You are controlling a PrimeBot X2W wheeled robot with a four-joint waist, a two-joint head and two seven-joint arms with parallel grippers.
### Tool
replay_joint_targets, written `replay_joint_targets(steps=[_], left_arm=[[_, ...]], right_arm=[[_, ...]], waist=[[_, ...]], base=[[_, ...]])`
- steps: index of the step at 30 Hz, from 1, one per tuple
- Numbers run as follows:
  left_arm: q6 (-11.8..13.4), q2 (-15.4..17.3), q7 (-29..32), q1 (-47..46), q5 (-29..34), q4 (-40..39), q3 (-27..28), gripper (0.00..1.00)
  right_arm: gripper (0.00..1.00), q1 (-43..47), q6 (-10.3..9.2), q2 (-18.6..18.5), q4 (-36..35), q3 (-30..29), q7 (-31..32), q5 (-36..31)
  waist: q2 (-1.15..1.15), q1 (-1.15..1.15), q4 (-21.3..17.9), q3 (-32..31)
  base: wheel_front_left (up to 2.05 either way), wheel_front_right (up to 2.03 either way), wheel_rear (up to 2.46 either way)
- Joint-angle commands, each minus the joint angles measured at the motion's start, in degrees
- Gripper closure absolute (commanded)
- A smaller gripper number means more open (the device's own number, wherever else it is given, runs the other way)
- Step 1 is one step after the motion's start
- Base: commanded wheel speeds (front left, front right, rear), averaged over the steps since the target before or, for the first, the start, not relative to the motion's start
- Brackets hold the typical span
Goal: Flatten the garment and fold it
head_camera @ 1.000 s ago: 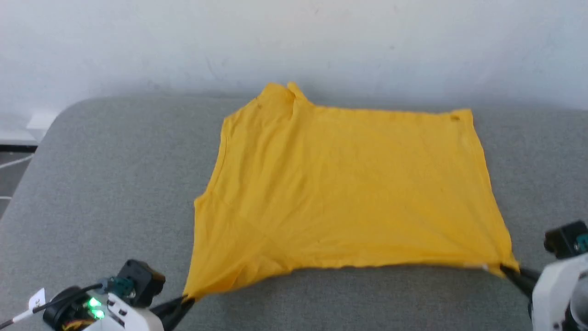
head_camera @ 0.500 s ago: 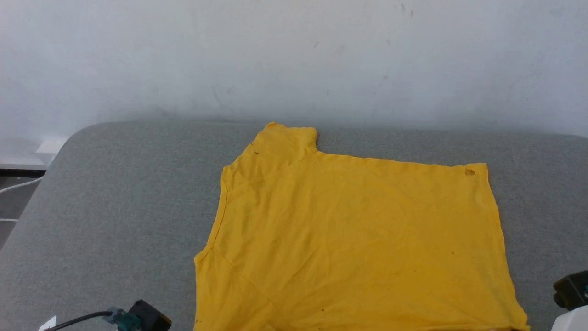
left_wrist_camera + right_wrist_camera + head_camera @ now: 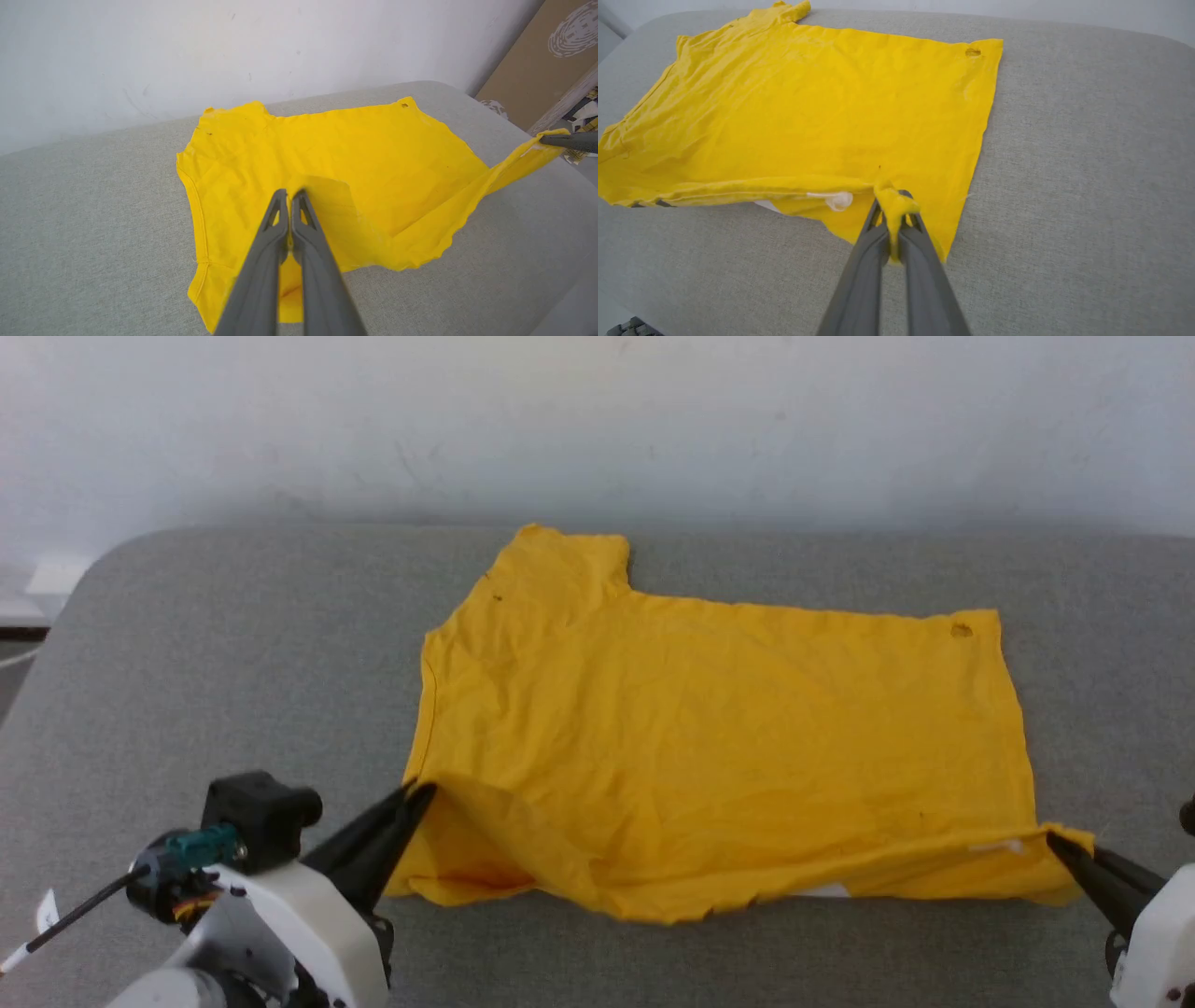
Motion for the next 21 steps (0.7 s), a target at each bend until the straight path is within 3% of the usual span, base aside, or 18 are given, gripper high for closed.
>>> replay_joint_targets(steps=[1,13,21], left_arm=[[0.2,-0.6,-1.0,-1.6,1.2,1.2,0.3,1.0],[0.1,-6.2,-4.8,-12.8,5.1,16.4,0.6,1.0],[-2.9,-9.0,-4.5,-17.8,6.7,25.3,-2.5,1.0]], right_arm=[[1.0,-1.4,-0.05,0.4,0.6,-0.3,-0.8,-0.7],[1.0,-12.1,-0.05,2.1,9.3,3.2,-5.5,-4.5],[1.0,-16.9,-0.05,2.2,16.2,5.8,-7.1,-7.1]], waist=[[0.0,-0.01,-0.7,2.8],[0.0,-0.01,-1.2,9.9],[0.0,-0.01,-1.3,11.8]], base=[[0.0,0.0,0.0],[0.0,0.0,0.0],[0.0,0.0,0.0]])
